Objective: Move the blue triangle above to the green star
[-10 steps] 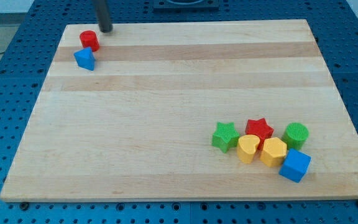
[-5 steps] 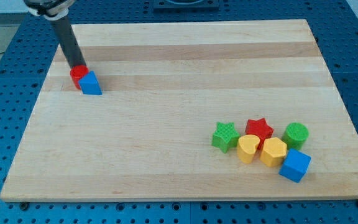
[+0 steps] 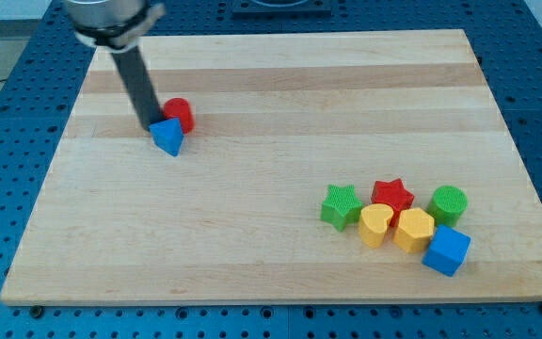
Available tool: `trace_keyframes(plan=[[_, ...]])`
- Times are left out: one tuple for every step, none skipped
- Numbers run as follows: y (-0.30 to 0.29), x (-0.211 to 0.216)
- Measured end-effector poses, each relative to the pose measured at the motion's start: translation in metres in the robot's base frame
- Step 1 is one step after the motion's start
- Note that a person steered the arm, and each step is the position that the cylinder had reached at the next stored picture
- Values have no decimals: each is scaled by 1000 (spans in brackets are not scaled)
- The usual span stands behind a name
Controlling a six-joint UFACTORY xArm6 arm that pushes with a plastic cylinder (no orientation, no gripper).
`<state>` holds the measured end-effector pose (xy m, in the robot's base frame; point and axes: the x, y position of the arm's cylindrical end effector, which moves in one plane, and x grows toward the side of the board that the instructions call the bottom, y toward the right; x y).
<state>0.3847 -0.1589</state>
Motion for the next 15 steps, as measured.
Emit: trace_keyframes(plan=[[12,6],[9,28],[-35,34],[-8,58],[62,74],[76,67],[30,57],[51,42],[117,37],[180,54],[129,60],[75,41],[59,57],[80,86],[158,100]])
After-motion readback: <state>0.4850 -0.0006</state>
